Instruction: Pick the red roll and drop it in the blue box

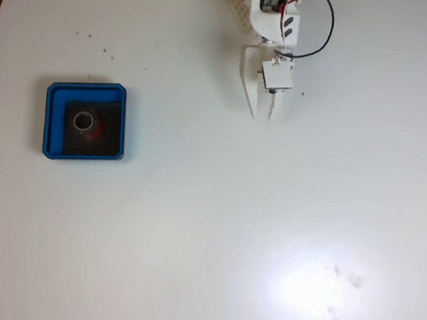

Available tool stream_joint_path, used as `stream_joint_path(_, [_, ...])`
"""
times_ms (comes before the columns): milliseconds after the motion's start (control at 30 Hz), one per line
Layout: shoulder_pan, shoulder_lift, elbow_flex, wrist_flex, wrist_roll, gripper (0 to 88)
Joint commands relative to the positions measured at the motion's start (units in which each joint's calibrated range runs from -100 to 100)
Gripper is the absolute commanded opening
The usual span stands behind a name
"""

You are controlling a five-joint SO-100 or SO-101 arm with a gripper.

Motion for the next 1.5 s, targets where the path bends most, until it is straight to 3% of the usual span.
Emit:
stream_joint_path(0, [-2.3,-0.3,0.9,0.0,0.3,11.5])
stream_joint_path(600, [-2.4,-0.2,0.9,0.1,0.2,11.2])
stream_joint_path(833, [-2.1,-0.2,0.8,0.1,0.1,1.2])
stream_joint_path(1467, [-2.0,-0.2,0.8,0.1,0.2,1.0])
